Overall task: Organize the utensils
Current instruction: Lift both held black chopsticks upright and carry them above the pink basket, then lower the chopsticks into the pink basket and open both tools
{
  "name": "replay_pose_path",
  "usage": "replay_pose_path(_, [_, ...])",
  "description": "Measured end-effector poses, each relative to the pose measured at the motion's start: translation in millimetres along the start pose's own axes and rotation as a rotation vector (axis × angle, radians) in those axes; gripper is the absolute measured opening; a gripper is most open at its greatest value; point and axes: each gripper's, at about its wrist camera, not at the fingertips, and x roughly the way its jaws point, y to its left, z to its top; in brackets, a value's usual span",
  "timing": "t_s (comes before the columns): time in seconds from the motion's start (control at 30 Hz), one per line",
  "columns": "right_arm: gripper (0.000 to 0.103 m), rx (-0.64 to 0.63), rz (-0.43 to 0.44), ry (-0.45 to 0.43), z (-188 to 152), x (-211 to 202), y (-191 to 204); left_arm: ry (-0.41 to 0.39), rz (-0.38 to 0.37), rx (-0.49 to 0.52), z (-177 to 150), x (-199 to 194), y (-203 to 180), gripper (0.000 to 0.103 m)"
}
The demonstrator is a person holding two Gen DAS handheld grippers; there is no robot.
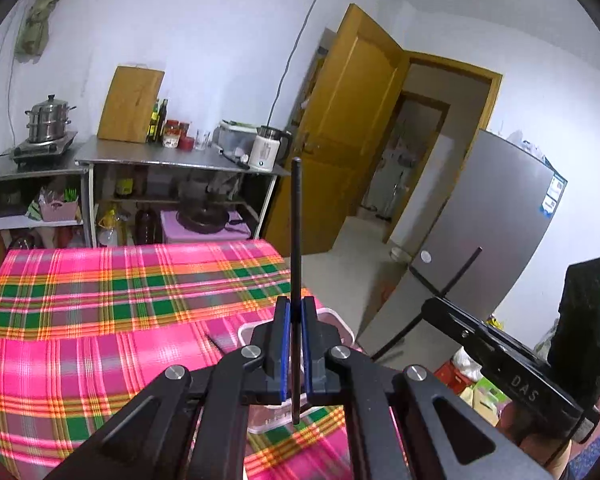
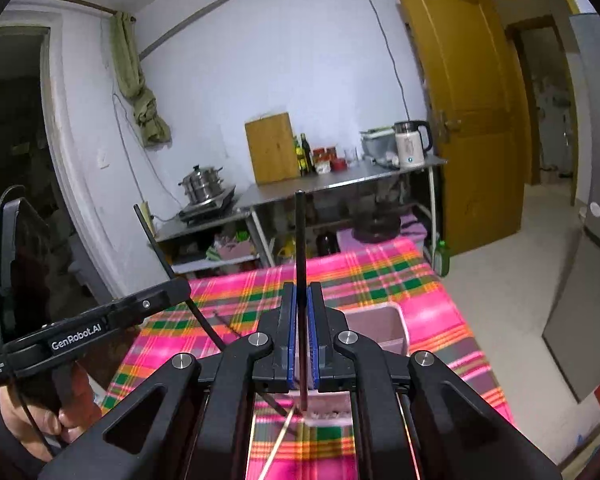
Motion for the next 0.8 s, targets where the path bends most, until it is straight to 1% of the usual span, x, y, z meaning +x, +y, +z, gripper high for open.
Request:
replay_pose_path(0.17, [0.005, -0.001, -0.011, -0.012, 10.4, 13.0, -7.3, -0.017, 0.011, 0.005, 13.1, 17.2, 2.6, 0.005])
replay_pose_path(0.37, [0.005, 0.005, -0.033, 0.004, 8.0, 35.2, -17.5, 0.006, 0.031, 0.001, 9.9, 46.3, 11.5, 0.005])
replay_pose_path(0.6, [0.005, 0.012, -0.056, 0.053, -3.7, 61.2, -25.6, 0.049, 0.045, -0.010, -3.9, 75.4, 24.4, 0.005])
replay_pose_path(0.8, [0.005, 0.000, -0.072, 0.124, -24.0, 84.6, -26.6, 0.080, 0.052, 0.011, -16.3, 92.7, 27.3, 0.005])
